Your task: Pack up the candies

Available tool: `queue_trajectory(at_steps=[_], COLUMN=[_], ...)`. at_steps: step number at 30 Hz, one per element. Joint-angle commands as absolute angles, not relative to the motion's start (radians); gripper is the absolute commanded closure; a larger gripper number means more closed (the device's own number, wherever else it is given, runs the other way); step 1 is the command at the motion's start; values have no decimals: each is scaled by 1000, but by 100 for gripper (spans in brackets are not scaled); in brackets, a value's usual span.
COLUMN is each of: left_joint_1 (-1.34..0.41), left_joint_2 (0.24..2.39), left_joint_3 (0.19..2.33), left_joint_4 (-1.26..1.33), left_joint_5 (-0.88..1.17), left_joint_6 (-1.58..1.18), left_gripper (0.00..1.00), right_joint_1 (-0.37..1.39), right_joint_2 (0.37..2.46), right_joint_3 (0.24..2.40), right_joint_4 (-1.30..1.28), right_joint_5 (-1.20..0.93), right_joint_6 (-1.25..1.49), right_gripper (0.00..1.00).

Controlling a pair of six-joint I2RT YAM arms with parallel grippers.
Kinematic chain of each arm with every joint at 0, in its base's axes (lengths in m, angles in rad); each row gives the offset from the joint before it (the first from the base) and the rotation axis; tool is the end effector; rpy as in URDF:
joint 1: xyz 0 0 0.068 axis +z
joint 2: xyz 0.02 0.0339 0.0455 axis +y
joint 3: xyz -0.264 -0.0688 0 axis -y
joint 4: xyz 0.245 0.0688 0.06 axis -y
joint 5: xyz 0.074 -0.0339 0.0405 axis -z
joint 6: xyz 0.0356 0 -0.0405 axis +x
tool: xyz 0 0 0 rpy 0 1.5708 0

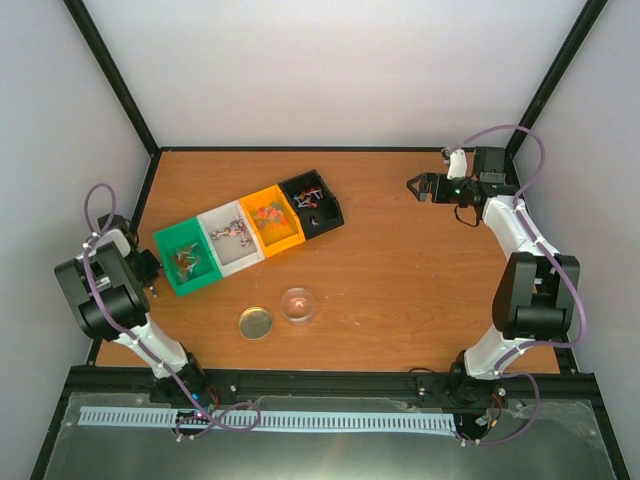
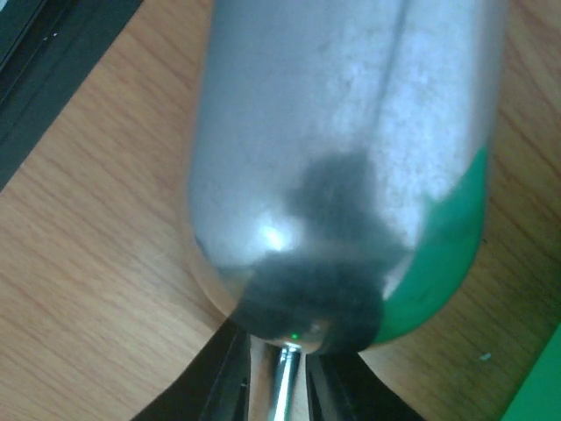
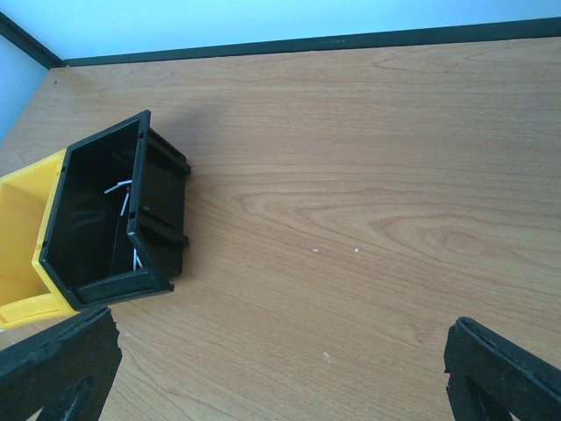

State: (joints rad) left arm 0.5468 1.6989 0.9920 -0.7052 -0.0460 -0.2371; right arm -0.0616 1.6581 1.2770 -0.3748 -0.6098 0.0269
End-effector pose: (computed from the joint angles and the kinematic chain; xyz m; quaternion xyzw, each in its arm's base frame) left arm 0.2522 0.1555 0.1537 -0.3824 0.9203 0.0349 0.0748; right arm 0.3684 -0.0023 0.2703 -0.0801 0.8802 0.2690 0.3827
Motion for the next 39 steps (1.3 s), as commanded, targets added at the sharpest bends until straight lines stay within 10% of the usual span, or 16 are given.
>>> queue_trajectory(at_steps=[1, 7, 22, 39], left_joint_1=[543, 543, 544, 184], left_joint_2=[1714, 1634, 1285, 1394], left_joint_3=[980, 996, 1317, 1457], left_joint_4=[-705, -735, -726, 471], left_joint_5=[-48, -17, 544, 1024], left_joint_6=[-242, -232, -224, -1037], left_gripper=[82, 99, 99, 99], right_joint_1=[-54, -53, 15, 367], right_joint_2=[1667, 1681, 1748, 1827], right_joint_3=[1309, 1334, 1586, 1825], right_joint_4=[-385, -399, -405, -30], right_joint_5=[-612, -680, -849, -1052], right_joint_6=[27, 1, 30, 402], right_gripper=[0, 0, 0, 0])
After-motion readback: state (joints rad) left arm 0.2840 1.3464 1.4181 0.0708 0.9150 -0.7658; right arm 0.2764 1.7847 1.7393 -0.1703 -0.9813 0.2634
